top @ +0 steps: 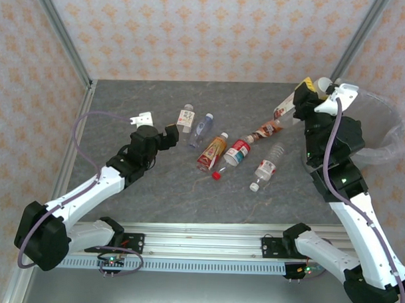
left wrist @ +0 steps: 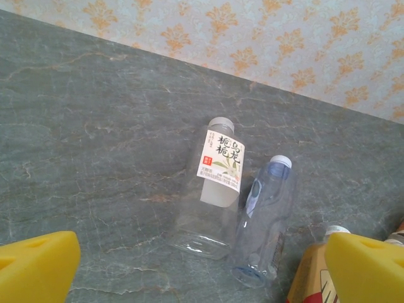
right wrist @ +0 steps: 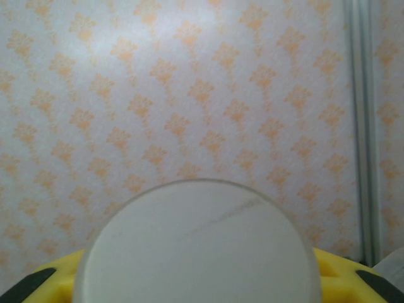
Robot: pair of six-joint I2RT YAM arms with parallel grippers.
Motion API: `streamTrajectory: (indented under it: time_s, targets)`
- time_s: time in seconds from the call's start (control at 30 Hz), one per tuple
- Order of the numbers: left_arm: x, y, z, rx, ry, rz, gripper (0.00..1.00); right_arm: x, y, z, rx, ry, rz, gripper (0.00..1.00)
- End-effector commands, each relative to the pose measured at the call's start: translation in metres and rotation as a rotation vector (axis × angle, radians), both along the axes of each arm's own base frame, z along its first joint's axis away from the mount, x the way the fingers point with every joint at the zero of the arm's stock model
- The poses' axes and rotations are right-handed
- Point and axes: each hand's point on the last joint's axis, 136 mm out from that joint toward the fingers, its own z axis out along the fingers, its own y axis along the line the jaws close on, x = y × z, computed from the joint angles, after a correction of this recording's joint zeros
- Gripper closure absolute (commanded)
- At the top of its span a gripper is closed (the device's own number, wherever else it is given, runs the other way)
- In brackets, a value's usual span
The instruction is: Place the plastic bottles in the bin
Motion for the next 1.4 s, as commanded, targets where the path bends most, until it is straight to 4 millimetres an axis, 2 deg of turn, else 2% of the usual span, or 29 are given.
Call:
streamTrajectory:
  time_s: [0.0,0.1,0.23,0.3,0.53,0.67,0.8,1.03,1.1,1.3,1.37]
  targets:
    - [-0.001,0.001,0.004,-0.032,-0.018,0.002,0.0,-0.006,-0.029,0.021,-0.047,-0.08,-0.158,1.0]
    - [-0.001,0.002,0.005,-0.036,-0.02,0.002,0.0,-0.007,-0.057,0.031,-0.068,-0.114,-0.28,1.0]
    - [-0.003,0.002,0.004,-0.047,-0.02,-0.002,0.0,-0.003,-0.099,0.033,-0.07,-0.111,-0.409,1.0]
    - [-0.005,0.003,0.003,-0.053,-0.02,-0.001,0.0,0.001,-0.12,0.027,-0.082,-0.084,-0.483,1.0]
    - [-0.011,0.01,0.003,-0.021,-0.024,0.005,0.0,0.027,-0.165,0.002,-0.245,0.062,-0.642,1.0]
    - [-0.012,0.013,0.006,-0.008,-0.032,0.007,0.0,0.042,-0.187,-0.029,-0.244,0.173,-0.68,1.0]
    - [-0.012,0.011,0.005,-0.014,-0.025,0.002,0.0,0.055,-0.196,-0.067,-0.297,0.272,-0.705,1.0]
    - [-0.012,0.01,0.001,-0.011,-0.006,-0.002,0.0,0.071,-0.211,-0.112,-0.405,0.452,-0.742,1.0]
    - [-0.012,0.01,0.0,-0.012,-0.003,-0.001,0.0,0.078,-0.218,-0.131,-0.419,0.511,-0.736,1.0]
    - [-0.012,0.012,0.0,-0.008,0.0,0.007,0.0,0.087,-0.227,-0.177,-0.427,0.666,-0.674,0.97]
    - [-0.012,0.012,0.0,-0.005,0.0,0.004,0.0,0.087,-0.232,-0.187,-0.431,0.692,-0.688,0.96]
